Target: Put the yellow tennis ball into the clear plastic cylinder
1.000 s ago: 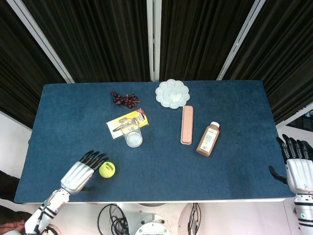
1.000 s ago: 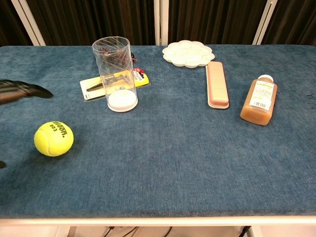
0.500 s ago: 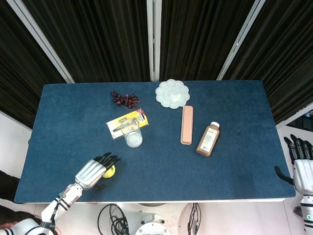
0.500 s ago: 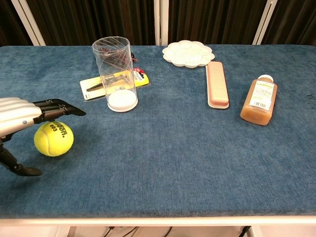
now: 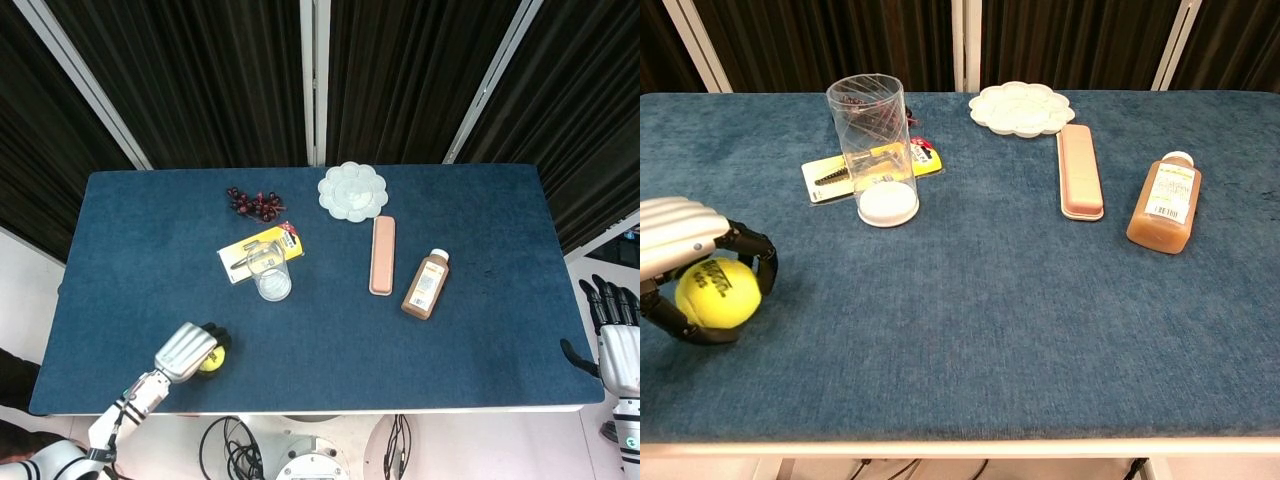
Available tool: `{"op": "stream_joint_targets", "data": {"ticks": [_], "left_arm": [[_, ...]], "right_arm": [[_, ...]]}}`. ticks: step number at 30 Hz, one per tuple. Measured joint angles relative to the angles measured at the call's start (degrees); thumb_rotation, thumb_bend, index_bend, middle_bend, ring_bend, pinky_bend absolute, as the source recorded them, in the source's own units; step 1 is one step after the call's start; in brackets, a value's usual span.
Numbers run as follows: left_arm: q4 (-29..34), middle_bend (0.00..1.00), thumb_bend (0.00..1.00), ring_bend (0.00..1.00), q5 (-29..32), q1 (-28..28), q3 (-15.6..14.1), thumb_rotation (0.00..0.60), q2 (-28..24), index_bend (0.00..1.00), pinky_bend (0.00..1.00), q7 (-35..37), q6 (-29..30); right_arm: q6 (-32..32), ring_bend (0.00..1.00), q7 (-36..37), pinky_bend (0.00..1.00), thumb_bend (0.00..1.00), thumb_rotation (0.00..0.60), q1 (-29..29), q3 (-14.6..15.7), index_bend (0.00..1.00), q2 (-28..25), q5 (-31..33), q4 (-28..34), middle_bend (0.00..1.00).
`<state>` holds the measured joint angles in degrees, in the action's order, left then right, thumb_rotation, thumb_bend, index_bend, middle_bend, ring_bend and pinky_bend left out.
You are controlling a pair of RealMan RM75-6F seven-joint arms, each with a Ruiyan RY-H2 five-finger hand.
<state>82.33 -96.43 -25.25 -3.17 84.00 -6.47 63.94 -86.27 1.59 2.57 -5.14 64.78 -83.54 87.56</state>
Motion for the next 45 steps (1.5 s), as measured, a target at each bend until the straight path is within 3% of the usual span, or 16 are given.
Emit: {"op": "stream_joint_targets", "data": {"ticks": [6, 12, 19, 25, 31, 45], "left_arm": [[1.29, 0.52, 0.19, 0.51, 0.38, -0.15, 1.26, 0.600, -1.16, 0.55, 0.85, 0.13, 1.84], [6.94, 0.52, 0.19, 0.52, 2.15, -1.28, 4.69, 0.600, -6.44, 0.55, 0.86, 0.07, 3.42], [15.32, 0.55, 0.26, 0.55, 10.07, -5.14, 12.69, 0.600, -13.18, 0.58, 0.86, 0.45, 1.04], [20.07, 0.55, 0.26, 0.57, 18.64, -10.12, 20.25, 0.600, -15.46, 0.58, 0.86, 1.68, -1.96], [20.63, 0.55, 0.26, 0.55, 23.82, -15.75, 23.49, 0.600, -12.97, 0.58, 0.84, 0.85, -5.04], [10.07, 0.55, 0.26, 0.55, 32.70, -24.42, 23.57, 0.600, -2.20, 0.58, 0.83, -5.41, -9.20]], "right_arm": [[-0.57, 0.00, 0.01, 0.00, 0.20, 0.600, -0.14, -0.16, 0.00, -0.23, -0.24, 0.30, 0.00], [-0.32, 0.00, -0.19, 0.00, 0.20, 0.600, 0.03, -0.08, 0.00, -0.12, -0.46, 0.44, 0.00], [-0.83, 0.00, -0.99, 0.00, 0.20, 0.600, 0.06, 0.08, 0.00, -0.02, -1.25, 0.89, 0.00], [-0.38, 0.00, -1.20, 0.00, 0.21, 0.600, 0.19, -0.02, 0.00, -0.04, -0.84, 1.04, 0.00], [0.04, 0.00, -0.70, 0.00, 0.20, 0.600, 0.30, 0.09, 0.00, 0.33, -0.74, 0.73, 0.00], [-1.00, 0.00, 1.27, 0.00, 0.20, 0.600, -0.13, -0.11, 0.00, -0.82, -1.12, 0.98, 0.00]]}}
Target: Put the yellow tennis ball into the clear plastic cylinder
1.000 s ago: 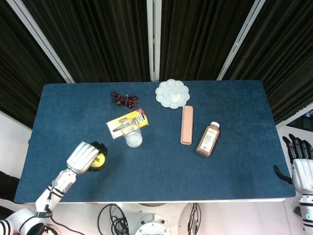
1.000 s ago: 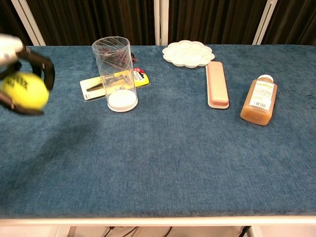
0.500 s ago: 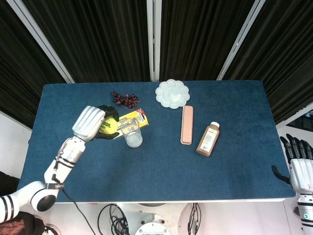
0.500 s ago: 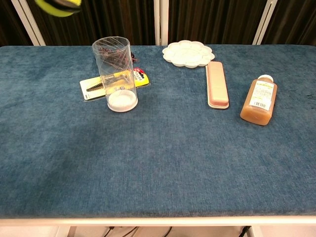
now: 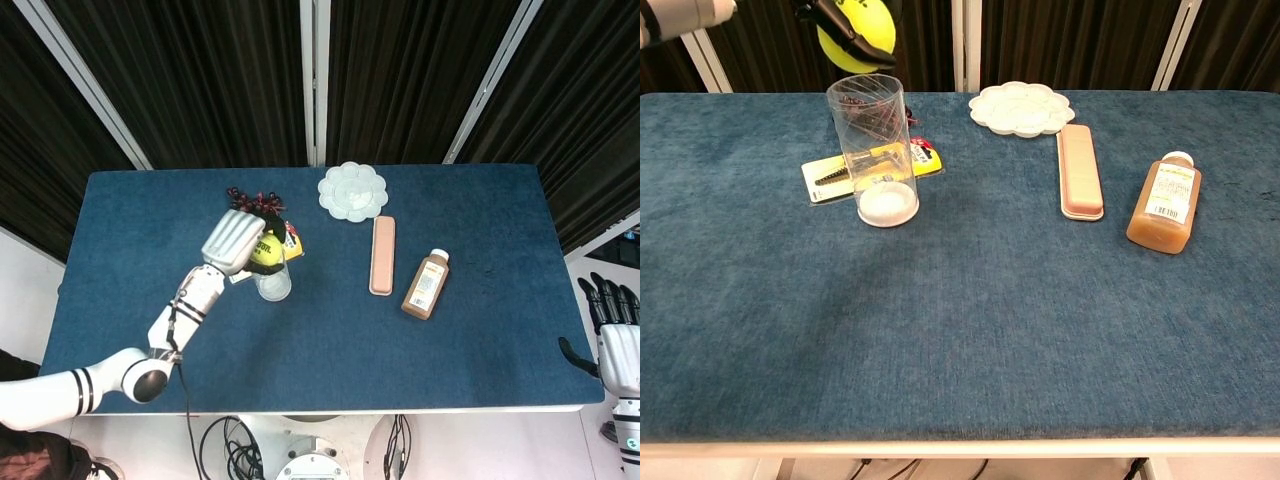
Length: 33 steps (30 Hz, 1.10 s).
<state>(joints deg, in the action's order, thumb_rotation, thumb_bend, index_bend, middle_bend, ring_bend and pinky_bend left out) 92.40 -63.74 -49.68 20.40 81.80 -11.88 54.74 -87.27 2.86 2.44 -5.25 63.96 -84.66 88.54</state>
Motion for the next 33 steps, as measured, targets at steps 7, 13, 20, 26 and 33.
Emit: {"op": "stream_joint_targets", "data": {"ticks": [7, 13, 20, 26, 33], "left_arm": [[-1.81, 0.54, 0.26, 0.53, 0.83, 0.21, -1.76, 0.600, 0.70, 0.56, 0.80, 0.80, 0.36], [-1.14, 0.38, 0.22, 0.37, 1.99, 0.53, -2.03, 0.600, 0.05, 0.41, 0.62, 2.59, -0.27], [-0.22, 0.23, 0.14, 0.19, 1.68, 0.73, -1.76, 0.600, -0.81, 0.27, 0.40, 4.68, 0.01], [1.09, 0.23, 0.13, 0.19, 0.41, 1.59, -1.90, 0.600, -1.64, 0.28, 0.40, 4.53, 2.64], [4.57, 0.22, 0.14, 0.16, -4.69, 5.77, -5.10, 0.600, -5.49, 0.27, 0.30, -0.46, 10.41]], "right_arm": [[-0.39, 0.00, 0.69, 0.00, 0.20, 0.600, -0.11, -0.43, 0.00, 0.16, 0.39, -0.62, 0.00], [0.12, 0.00, 0.34, 0.00, 0.20, 0.600, 0.06, -0.29, 0.00, 0.24, 0.36, -0.51, 0.00], [0.46, 0.00, -0.10, 0.00, 0.20, 0.600, 0.23, -0.47, 0.00, 0.20, 0.83, -0.33, 0.00], [0.71, 0.00, 0.00, 0.00, 0.21, 0.600, 0.24, -0.49, 0.00, 0.05, 1.09, -0.33, 0.00], [-0.33, 0.00, 0.72, 0.00, 0.20, 0.600, -0.22, -0.56, 0.00, -0.54, 0.72, -0.33, 0.00]]}}
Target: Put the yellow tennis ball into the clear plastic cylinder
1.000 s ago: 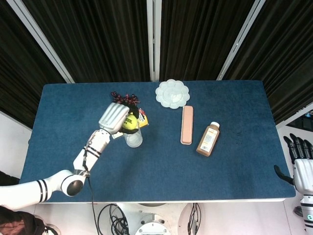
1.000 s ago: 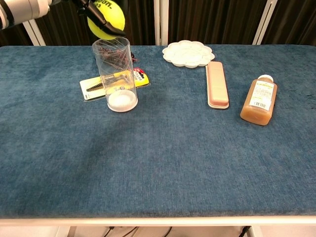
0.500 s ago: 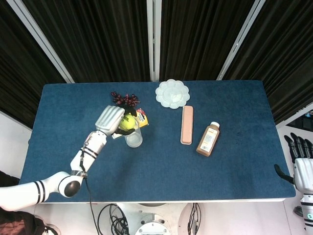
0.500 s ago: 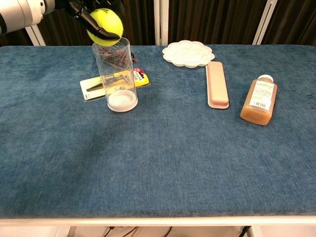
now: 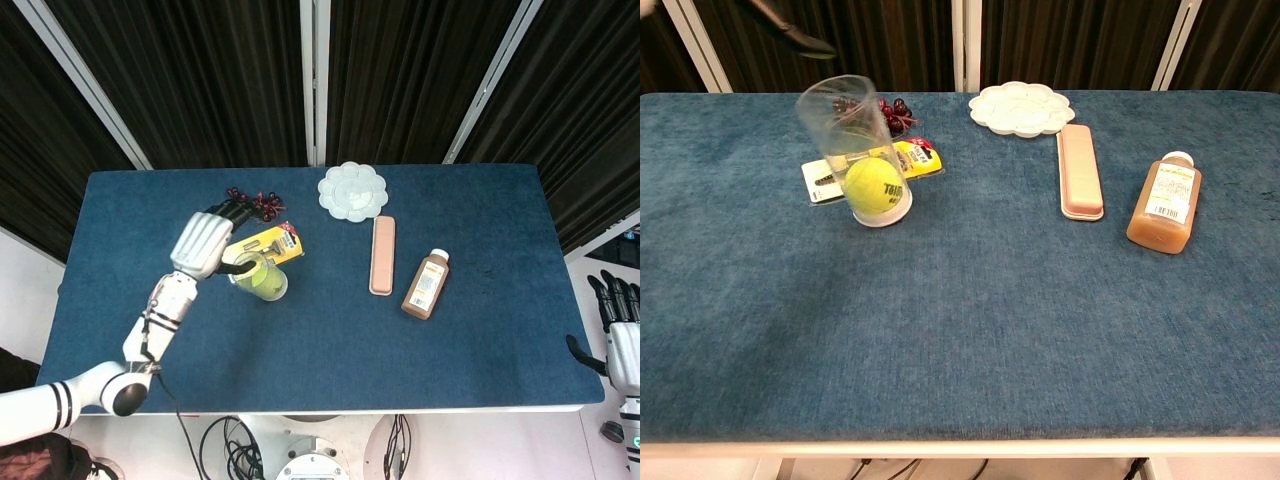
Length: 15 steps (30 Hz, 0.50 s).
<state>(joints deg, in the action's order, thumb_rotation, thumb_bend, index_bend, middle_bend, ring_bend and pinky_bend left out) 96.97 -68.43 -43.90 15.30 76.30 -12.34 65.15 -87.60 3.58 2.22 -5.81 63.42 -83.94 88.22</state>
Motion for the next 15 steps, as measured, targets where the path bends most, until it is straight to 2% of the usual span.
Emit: {"op": "stream_joint_targets", "data": {"ticks": [5, 9, 12, 15], "left_arm": [[1.73, 0.14, 0.14, 0.06, -9.35, 7.62, -7.55, 0.600, -4.72, 0.21, 0.17, -5.10, 8.65], [1.68, 0.01, 0.14, 0.00, -12.92, 15.72, -13.41, 0.600, -7.15, 0.09, 0.09, -5.71, 15.91], [0.21, 0.00, 0.14, 0.00, -15.53, 21.36, -17.46, 0.600, -7.93, 0.07, 0.04, -5.61, 20.67], [-1.90, 0.00, 0.14, 0.00, -16.68, 26.36, -19.61, 0.600, -8.01, 0.06, 0.03, -4.97, 24.11]], "right_arm": [[-0.42, 0.00, 1.31, 0.00, 0.20, 0.600, -0.29, 0.83, 0.00, 0.30, -1.43, -1.81, 0.00], [-0.16, 0.00, 1.34, 0.00, 0.19, 0.600, -0.55, 1.48, 0.00, 0.52, -1.73, -2.39, 0.00], [0.37, 0.00, 0.85, 0.00, 0.20, 0.600, -0.50, 1.68, 0.00, 0.60, -1.64, -2.39, 0.00], [0.82, 0.00, 0.11, 0.00, 0.20, 0.600, -0.40, 2.06, 0.00, 0.71, -1.87, -1.87, 0.00]]}}
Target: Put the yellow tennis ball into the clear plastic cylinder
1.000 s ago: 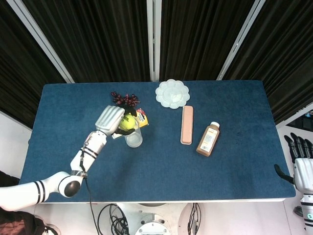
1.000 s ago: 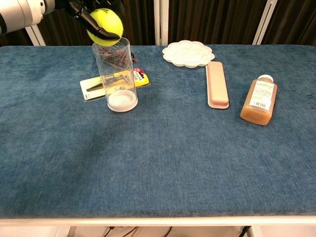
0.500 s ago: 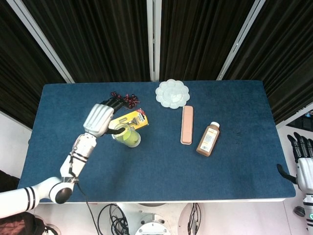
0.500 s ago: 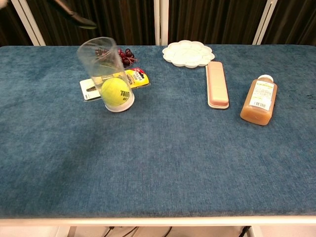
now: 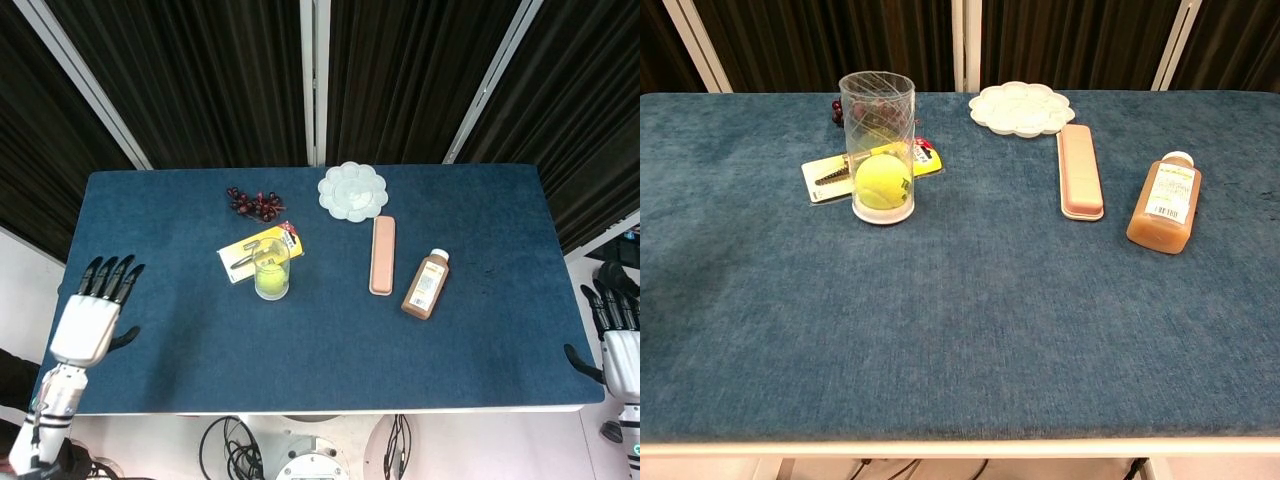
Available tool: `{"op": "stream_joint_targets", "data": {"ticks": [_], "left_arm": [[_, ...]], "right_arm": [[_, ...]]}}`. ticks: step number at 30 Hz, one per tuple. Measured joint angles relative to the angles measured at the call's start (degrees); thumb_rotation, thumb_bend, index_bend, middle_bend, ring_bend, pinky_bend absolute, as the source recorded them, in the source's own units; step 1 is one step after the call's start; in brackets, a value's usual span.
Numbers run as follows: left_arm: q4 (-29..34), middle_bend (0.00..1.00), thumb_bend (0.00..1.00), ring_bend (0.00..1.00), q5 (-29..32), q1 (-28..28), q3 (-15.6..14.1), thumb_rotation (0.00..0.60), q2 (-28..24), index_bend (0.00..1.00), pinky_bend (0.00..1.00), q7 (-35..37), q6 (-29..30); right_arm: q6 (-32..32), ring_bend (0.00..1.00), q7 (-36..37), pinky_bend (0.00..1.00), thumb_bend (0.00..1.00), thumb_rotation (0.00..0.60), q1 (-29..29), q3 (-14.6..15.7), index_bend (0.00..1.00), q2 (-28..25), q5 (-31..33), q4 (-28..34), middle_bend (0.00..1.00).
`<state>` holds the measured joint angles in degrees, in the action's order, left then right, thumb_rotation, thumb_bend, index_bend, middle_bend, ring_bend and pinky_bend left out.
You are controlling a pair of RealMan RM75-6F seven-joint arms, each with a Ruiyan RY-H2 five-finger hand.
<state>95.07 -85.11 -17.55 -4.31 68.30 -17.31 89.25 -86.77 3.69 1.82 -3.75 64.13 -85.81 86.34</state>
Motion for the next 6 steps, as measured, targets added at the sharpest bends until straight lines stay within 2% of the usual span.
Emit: {"op": "stream_joint_targets", "data": {"ticks": [6], "left_arm": [[-3.35, 0.00, 0.14, 0.00, 2.48, 4.94, -0.66, 0.600, -0.18, 0.06, 0.02, 5.48, 1.23]], "right_arm": [[0.40, 0.00, -0.80, 0.00, 0.20, 0.600, 0.21, 0.10, 0.00, 0.30, 0.01, -0.01, 0.00]]}}
